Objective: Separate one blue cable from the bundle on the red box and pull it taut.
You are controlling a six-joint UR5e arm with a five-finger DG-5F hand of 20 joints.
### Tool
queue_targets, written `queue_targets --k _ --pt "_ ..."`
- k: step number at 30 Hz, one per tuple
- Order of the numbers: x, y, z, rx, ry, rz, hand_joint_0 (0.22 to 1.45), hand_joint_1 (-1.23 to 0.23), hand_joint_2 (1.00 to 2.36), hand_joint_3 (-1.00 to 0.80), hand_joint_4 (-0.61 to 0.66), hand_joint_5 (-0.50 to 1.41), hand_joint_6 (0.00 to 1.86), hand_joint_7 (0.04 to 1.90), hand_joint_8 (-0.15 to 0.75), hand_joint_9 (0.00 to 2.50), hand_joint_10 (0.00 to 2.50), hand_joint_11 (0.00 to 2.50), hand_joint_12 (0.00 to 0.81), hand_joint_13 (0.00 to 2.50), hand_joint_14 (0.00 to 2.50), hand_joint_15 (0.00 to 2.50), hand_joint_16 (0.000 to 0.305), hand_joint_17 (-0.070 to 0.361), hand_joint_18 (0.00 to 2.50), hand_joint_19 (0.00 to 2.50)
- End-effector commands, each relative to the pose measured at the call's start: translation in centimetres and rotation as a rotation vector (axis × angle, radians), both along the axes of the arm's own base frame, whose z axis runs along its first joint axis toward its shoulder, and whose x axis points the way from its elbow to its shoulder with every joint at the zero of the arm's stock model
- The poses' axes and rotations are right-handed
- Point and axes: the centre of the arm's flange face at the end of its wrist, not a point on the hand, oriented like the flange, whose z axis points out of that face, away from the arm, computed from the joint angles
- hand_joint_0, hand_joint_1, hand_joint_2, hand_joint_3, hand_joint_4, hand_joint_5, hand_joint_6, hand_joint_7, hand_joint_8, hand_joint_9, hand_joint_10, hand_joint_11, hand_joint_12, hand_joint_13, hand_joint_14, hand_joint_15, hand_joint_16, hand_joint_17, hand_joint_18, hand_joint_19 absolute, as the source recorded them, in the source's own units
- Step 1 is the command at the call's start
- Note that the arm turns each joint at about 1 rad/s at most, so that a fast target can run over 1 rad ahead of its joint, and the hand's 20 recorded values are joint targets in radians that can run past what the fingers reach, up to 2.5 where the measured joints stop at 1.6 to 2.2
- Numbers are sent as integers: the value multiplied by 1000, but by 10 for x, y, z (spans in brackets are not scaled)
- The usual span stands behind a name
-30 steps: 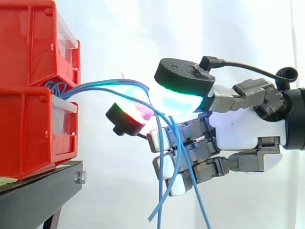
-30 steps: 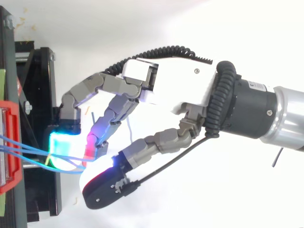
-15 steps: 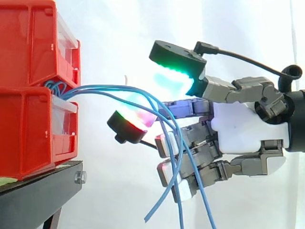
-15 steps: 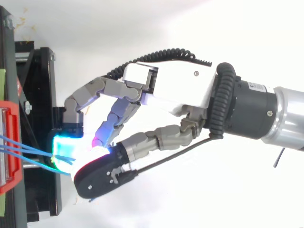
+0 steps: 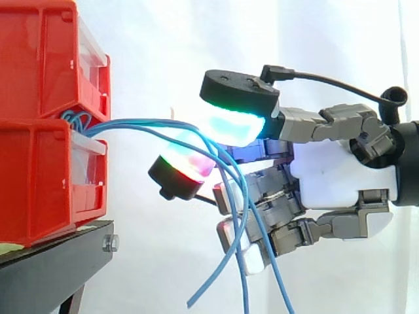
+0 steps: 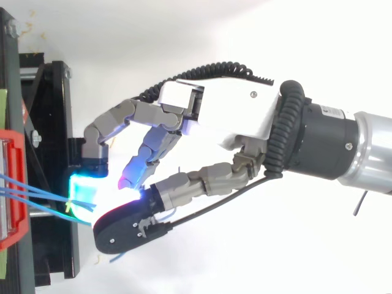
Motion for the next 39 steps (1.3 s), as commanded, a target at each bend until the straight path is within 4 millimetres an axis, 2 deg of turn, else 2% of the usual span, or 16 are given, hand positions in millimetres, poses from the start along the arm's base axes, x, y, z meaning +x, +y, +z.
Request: queue_targets --k 1,7,8,11,16,22,28,33,39 --pt "-1 0 1 -2 13 1 649 -826 1023 -222 -35 -108 924 919 209 1128 23 552 311 1077 25 573 52 117 778 779" --pt "-1 0 2 -4 19 1 715 -860 1025 -195 -160 -130 955 920 190 1085 22 554 302 1062 23 572 51 115 781 766" --pt "-1 0 1 -4 21 1 751 -875 1023 -231 -202 -138 965 924 181 1067 23 550 299 1059 23 572 51 114 767 762" --pt "-1 0 2 -4 19 1 808 -890 1015 -343 -219 -144 966 1004 173 1060 20 554 293 1047 23 566 49 111 746 777" --pt "-1 0 1 -4 21 1 838 -884 1002 -473 -248 -143 970 1065 171 1076 20 556 288 1053 23 570 49 109 752 778" --pt "-1 0 2 -4 19 1 795 -904 1000 -500 -259 -127 972 1069 166 1134 22 556 283 1095 23 566 48 108 813 728" --pt "-1 0 2 -4 19 1 710 -891 1000 -500 -189 -93 949 1014 172 1218 21 568 289 1137 26 587 48 108 839 747" --pt "-1 0 2 -4 19 1 645 -800 1001 -489 -164 -69 935 894 153 1279 22 545 295 1181 26 604 48 108 865 795" --pt "-1 0 2 -4 19 1 594 -687 1012 -373 -154 -55 916 934 150 1329 22 536 306 1199 25 627 51 114 853 858"
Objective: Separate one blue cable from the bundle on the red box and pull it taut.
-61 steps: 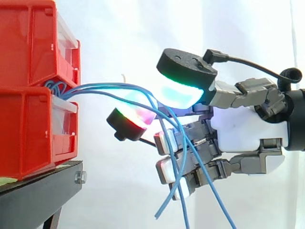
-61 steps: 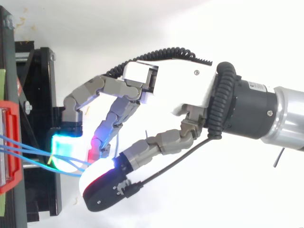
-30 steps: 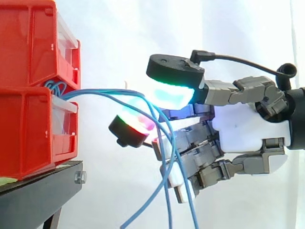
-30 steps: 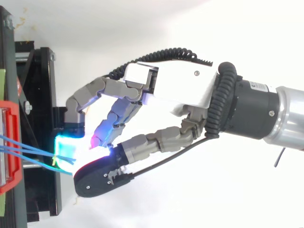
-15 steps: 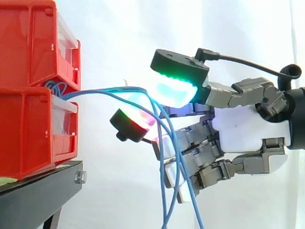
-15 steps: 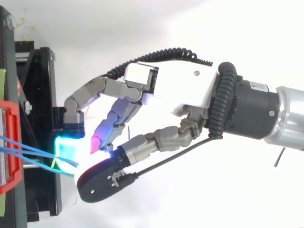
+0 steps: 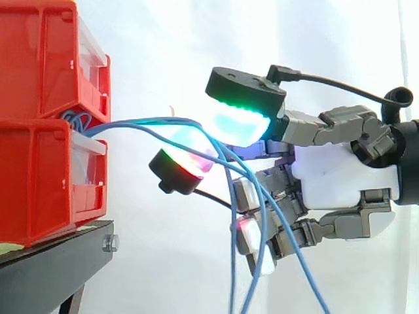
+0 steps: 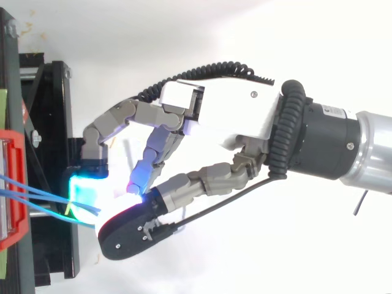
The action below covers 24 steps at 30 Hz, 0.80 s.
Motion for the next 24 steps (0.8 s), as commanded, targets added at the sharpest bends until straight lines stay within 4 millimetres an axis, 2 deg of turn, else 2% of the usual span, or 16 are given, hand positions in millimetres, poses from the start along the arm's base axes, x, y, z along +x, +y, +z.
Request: queue_targets --k 1,6,10,13,14,19,24 --pt "0 0 0 0 0 0 590 -658 1014 -350 -154 -56 912 945 153 1328 21 536 312 1196 24 624 51 115 854 860" --pt "0 0 0 0 0 0 575 -632 1021 -215 -130 -68 905 983 174 1291 23 544 321 1180 25 618 52 118 844 870" --pt "0 0 -1 0 1 1 609 -749 1021 -131 -69 -94 920 944 207 1208 21 553 334 1160 25 610 56 126 852 832" --pt "0 0 -1 0 1 1 664 -793 1022 -203 -92 -118 941 894 200 1156 23 573 313 1120 24 613 53 118 828 810" --pt "0 0 0 0 0 3 693 -810 1017 -297 -109 -118 943 882 189 1149 23 576 312 1115 25 605 51 116 818 792" --pt "1 1 1 1 -1 15 750 -849 1000 -500 -215 -112 951 943 174 1166 21 579 296 1114 24 590 50 113 830 764" --pt "0 -1 1 2 0 18 685 -884 1000 -500 -185 -81 937 930 161 1252 23 570 284 1150 26 594 48 107 841 772"
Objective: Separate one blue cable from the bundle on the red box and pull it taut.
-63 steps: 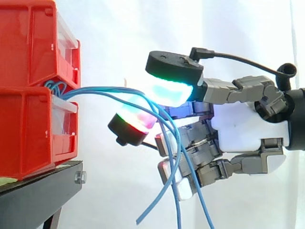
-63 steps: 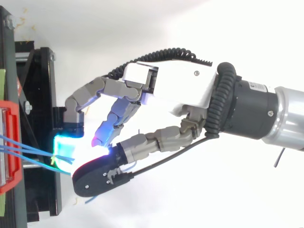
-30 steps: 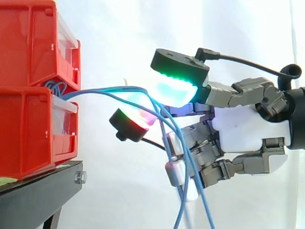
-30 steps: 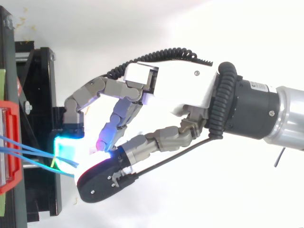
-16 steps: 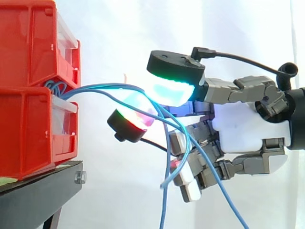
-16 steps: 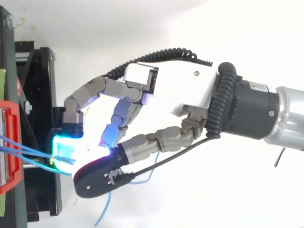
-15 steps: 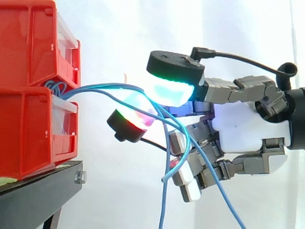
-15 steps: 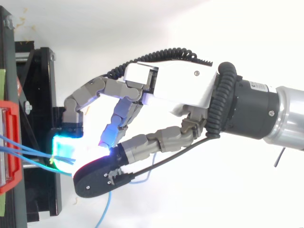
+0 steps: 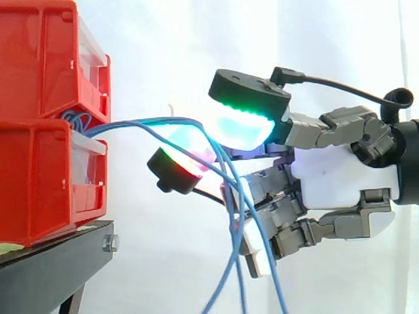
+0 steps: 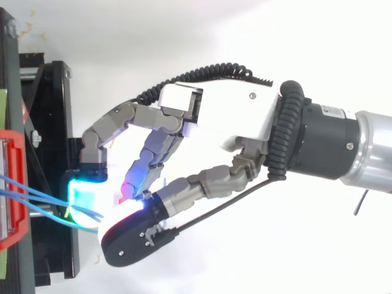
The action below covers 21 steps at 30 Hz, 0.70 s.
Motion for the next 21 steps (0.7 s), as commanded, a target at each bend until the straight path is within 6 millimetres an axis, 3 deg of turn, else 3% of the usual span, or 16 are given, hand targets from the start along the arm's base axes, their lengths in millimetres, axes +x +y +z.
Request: queue_targets --k 1,5,11,17,21 --pt "0 -1 1 1 0 6 666 -889 1000 -500 -178 -73 929 938 153 1259 22 567 281 1158 25 598 47 106 847 781" --pt "0 -1 0 1 5 17 587 -823 1000 -500 -191 -51 903 942 136 1317 22 517 290 1192 26 603 47 106 865 793" --pt "0 -5 0 1 7 18 590 -674 1001 -485 -195 -46 846 963 128 1353 20 484 295 1206 26 609 48 109 859 827" --pt "0 -6 0 1 7 17 581 -622 1017 -311 -129 -55 754 997 142 1280 20 476 310 1173 24 615 51 116 817 851" --pt "0 -6 0 1 7 23 591 -678 1019 -259 -102 -76 739 979 168 1210 22 515 318 1137 24 612 52 117 802 847"
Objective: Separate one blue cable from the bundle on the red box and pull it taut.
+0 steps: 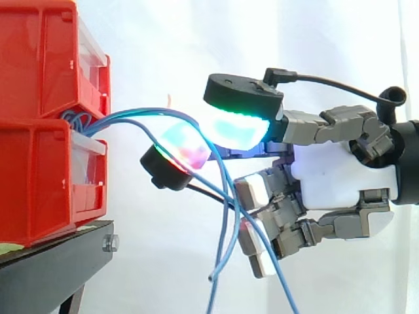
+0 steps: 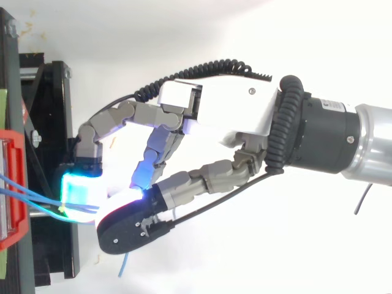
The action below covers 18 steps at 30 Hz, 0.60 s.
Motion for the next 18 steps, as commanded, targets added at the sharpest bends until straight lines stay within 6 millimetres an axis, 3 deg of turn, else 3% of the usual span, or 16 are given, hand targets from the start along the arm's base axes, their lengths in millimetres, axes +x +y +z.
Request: queue_targets --k 1,5,8,11,18 --pt "-1 -3 5 0 -2 3 592 -698 1020 -244 -75 -96 770 918 175 1184 21 536 323 1130 26 618 53 119 798 848" --pt "-8 -6 22 -8 9 1 612 -773 1016 -294 33 -154 912 799 187 1145 24 688 325 1083 26 627 53 119 761 834" --pt "-15 -7 32 -21 32 1 632 -785 1010 -388 26 -151 933 763 191 1154 25 703 320 1083 26 627 53 119 760 818" --pt "-21 -9 37 -34 63 2 606 -802 1000 -500 17 -140 931 769 195 1173 24 725 315 1081 24 620 52 117 762 814" --pt "-28 -9 41 -45 100 5 552 -754 1000 -500 9 -105 900 860 195 1231 26 679 323 1107 24 616 53 119 792 806"
